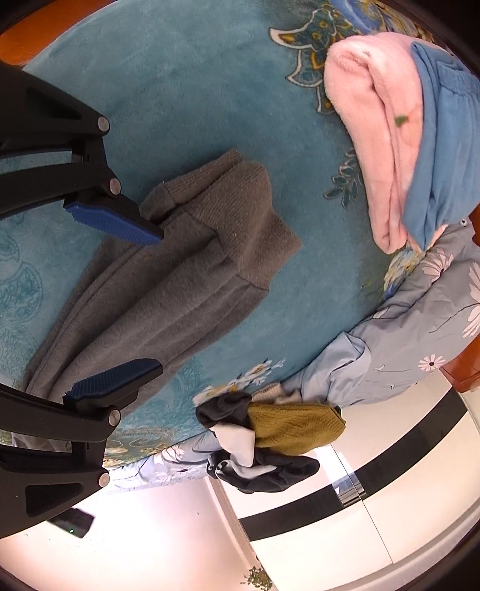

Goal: Fold clothes

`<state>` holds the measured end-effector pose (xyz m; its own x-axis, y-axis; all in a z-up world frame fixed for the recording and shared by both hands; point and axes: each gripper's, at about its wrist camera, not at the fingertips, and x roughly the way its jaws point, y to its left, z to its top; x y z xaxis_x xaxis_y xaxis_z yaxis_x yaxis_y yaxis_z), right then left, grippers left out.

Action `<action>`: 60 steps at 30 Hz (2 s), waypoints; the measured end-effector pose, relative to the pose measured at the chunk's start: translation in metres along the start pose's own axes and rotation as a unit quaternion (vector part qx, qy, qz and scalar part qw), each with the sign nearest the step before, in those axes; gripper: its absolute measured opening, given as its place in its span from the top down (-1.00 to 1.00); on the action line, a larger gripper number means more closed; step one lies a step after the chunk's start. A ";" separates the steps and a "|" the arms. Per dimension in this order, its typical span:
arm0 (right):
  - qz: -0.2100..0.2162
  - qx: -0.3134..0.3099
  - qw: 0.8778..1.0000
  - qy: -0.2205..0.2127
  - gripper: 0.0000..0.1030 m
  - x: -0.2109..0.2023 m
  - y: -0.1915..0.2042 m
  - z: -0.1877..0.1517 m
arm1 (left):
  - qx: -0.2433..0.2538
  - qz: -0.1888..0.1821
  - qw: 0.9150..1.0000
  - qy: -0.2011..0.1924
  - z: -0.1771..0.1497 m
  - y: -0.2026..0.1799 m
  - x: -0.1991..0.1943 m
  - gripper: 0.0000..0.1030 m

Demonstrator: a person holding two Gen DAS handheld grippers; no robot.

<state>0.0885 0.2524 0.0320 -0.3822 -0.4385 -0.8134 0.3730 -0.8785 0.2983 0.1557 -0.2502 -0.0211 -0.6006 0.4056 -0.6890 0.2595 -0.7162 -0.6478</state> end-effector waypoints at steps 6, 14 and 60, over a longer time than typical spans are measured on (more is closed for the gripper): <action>0.008 -0.107 0.991 0.084 0.53 0.070 0.046 0.014 | -0.006 0.000 1.000 -0.006 -0.001 0.014 -0.004 -0.33; -0.025 -0.196 0.971 0.136 0.53 0.105 0.070 0.006 | -0.026 -0.014 1.000 -0.007 -0.005 0.027 -0.002 -0.35; -0.080 -0.225 0.961 0.142 0.98 0.122 0.090 0.045 | 0.084 -0.080 0.992 0.051 -0.058 -0.029 0.028 -0.42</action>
<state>0.0377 0.1116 -0.0178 -0.2427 -0.1789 -0.9535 0.6804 -0.7320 -0.0358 0.1748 -0.1852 -0.0408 -0.5425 0.5711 -0.6161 0.0316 -0.7189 -0.6944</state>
